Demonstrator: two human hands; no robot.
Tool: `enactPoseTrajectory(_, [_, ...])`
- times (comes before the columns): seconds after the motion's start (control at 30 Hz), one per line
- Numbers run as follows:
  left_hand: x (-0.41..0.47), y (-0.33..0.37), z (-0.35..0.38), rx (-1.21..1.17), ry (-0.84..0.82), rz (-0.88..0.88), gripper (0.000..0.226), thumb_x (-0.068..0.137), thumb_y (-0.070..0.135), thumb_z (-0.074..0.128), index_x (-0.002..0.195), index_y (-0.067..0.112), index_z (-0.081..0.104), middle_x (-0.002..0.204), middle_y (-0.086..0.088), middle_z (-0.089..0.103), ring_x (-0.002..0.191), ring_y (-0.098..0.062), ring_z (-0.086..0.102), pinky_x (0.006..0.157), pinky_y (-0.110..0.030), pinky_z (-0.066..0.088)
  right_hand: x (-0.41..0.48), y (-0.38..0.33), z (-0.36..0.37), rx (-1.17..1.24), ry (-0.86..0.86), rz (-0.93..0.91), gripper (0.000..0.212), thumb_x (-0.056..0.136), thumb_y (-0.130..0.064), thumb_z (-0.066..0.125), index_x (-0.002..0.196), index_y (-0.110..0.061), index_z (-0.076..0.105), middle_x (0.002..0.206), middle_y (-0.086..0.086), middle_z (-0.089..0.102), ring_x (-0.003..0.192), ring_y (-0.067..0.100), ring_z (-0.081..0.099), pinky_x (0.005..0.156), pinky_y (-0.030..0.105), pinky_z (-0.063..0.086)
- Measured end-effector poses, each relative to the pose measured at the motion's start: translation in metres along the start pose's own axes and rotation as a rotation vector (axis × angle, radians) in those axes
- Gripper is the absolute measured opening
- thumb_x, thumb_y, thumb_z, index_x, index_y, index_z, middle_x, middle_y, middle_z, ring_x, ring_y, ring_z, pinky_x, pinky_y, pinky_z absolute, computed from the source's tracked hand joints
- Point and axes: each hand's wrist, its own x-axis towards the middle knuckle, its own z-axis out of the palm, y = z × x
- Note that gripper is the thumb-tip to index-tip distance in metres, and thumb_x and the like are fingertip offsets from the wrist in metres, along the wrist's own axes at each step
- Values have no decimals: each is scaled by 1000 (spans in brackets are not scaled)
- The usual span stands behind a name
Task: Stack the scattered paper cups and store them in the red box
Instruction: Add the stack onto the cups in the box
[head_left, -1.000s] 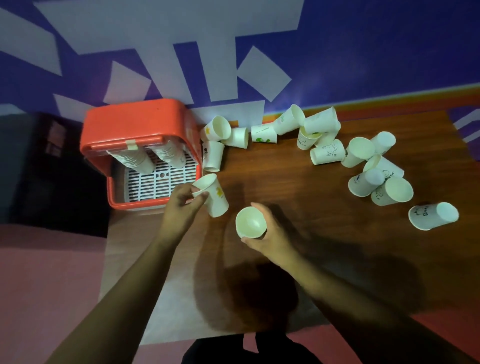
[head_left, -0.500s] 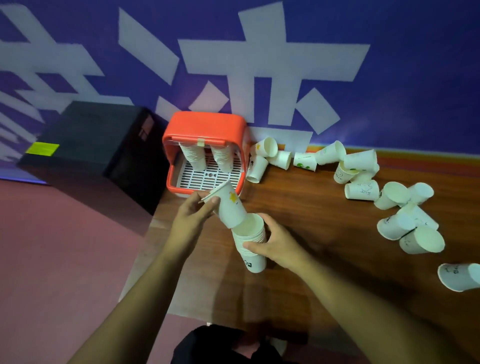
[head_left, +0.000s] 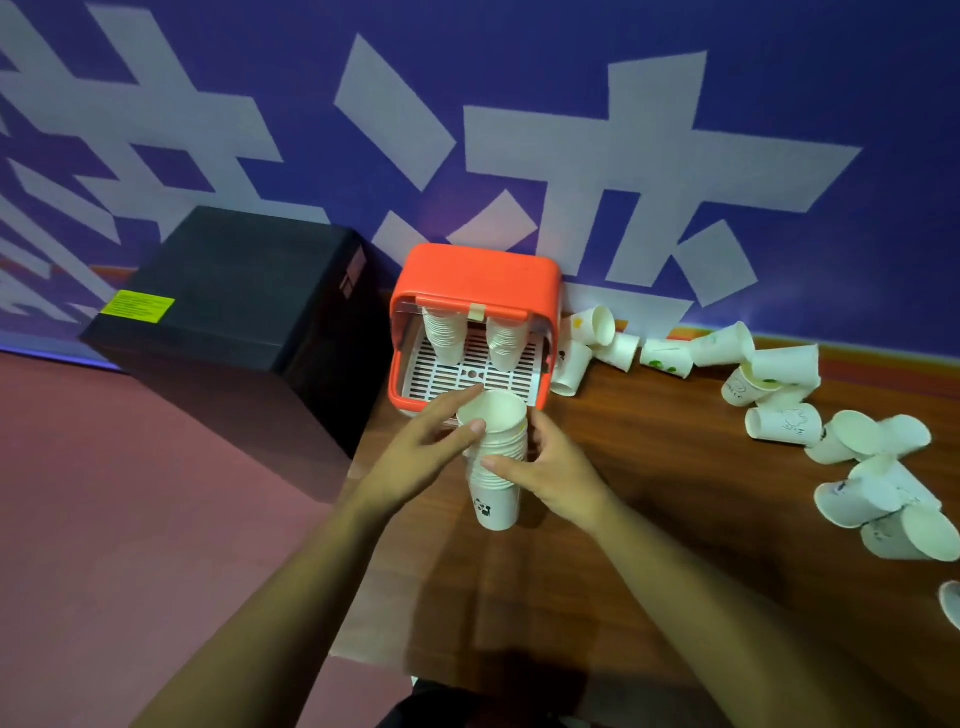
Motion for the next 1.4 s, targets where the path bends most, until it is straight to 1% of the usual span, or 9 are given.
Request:
enactPoseTrajectory(0.13, [15,-17,-31,-52,-7,-60,50,100,27,62,148,23,49,142,11,58,125,0,58,104,-23,47,32,1,25,-24,47,16,69,71,-25,85,132,-29,53,125,-8,66,115,9,63,100,43,52])
enactPoseTrajectory(0.23, [30,-30,-52,-61,-12,-80,53,100,33,61,149,20,45,141,3,60,126,-9,59,105,-29,49,58,1,40,-44,97,33,76,64,-36,87,130,-29,50,125,-7,65,115,9,62,99,45,52])
enactPoseTrajectory(0.37, [48,-39,-75,-135,-38,-123,35,102,34,53,137,33,56,131,4,66,116,-9,67,93,-31,58,95,-2,56,-101,141,-13,69,64,-37,86,125,-36,53,124,-8,63,118,12,59,99,47,51])
enactPoseTrajectory(0.47, [67,-47,-91,-124,6,-114,39,102,32,55,141,30,56,134,4,66,122,-14,65,101,-39,55,118,-6,64,-127,174,-70,64,71,-27,85,124,-43,53,125,-11,61,117,7,57,100,41,51])
enactPoseTrajectory(0.57, [84,-56,-102,-103,11,-91,43,102,30,59,145,26,53,138,2,64,128,-19,61,109,-48,48,135,-6,69,-79,189,-64,67,74,-23,84,132,-33,53,125,-15,60,113,-3,57,94,28,53])
enactPoseTrajectory(0.77, [112,-68,-102,-46,1,-51,46,99,27,62,143,22,54,136,1,65,128,-17,60,111,-47,46,153,6,72,28,239,-19,68,80,-10,80,137,-26,48,121,-15,61,108,-7,59,85,18,52])
enactPoseTrajectory(0.93, [118,-89,-96,-32,-36,-97,50,96,34,65,143,24,54,138,2,62,130,-17,57,111,-52,45,157,27,74,-24,234,65,75,70,-36,83,135,-32,46,128,-8,61,118,11,59,98,33,51])
enactPoseTrajectory(1.17, [121,-107,-94,-91,-38,-196,48,103,32,56,150,29,47,144,6,58,135,-12,53,116,-47,41,166,54,71,-50,216,139,64,84,-18,76,139,-25,45,125,1,63,109,17,65,95,38,54])
enactPoseTrajectory(1.4, [132,-110,-95,-166,0,-237,37,102,34,51,138,40,55,140,11,61,136,-14,52,117,-50,38,186,52,71,-72,222,146,61,86,-10,72,139,-24,45,124,3,64,110,15,65,96,40,55])
